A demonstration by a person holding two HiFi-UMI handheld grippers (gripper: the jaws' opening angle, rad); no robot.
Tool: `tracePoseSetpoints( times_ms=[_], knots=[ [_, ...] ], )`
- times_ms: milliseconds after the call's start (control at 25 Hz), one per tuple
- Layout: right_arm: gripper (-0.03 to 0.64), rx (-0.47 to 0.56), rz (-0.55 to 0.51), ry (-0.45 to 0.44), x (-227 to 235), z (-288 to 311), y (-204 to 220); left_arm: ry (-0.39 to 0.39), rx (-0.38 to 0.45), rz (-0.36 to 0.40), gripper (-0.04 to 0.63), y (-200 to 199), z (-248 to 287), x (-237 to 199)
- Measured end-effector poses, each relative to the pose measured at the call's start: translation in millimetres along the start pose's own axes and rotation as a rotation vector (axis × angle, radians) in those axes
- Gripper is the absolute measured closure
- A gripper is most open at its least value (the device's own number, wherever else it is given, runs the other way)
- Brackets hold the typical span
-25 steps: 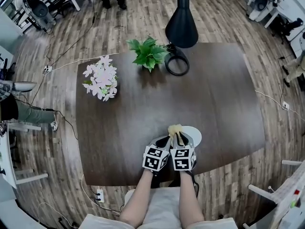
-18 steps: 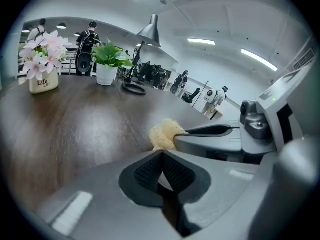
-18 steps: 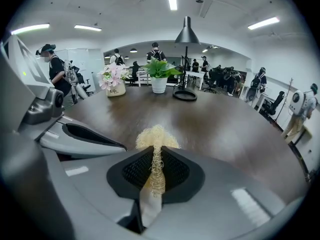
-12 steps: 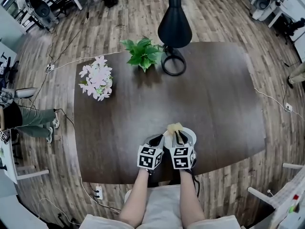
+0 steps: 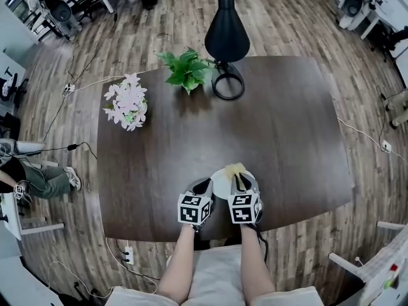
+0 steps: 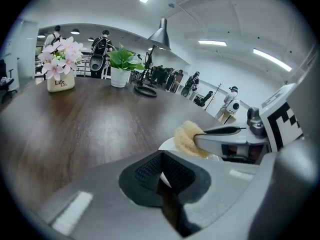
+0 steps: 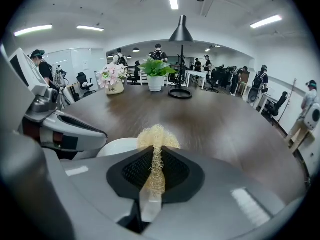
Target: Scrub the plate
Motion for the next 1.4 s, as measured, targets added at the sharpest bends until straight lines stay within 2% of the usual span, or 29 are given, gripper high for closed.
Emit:
tracePoseSetpoints(
  times_ms=[320,840,1400],
  knots=[
    [0.554,-0.008,-0.008,0.026,15.3,-13.1,10.3,0.004,0.009,0.009,0.594,-0.1,1.9,15.5],
    [0.554,-0.006,0.046,0.106,32.9,-36.9,27.0,0.032,0.001,0.030,0.594,4.9,-3.8,23.2],
    [0.554,-0.025,0.059,0.129,-0.9,-35.9,34.5,0.049,0.015,0.034,0.594,14.0,-33.0,-0.5]
  ],
)
Point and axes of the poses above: the fingertips, and each gripper's own axes: z forward along the fingers, x to its right, y out of its underside, the point moved 2 cm from there along -z, backward along the fingers
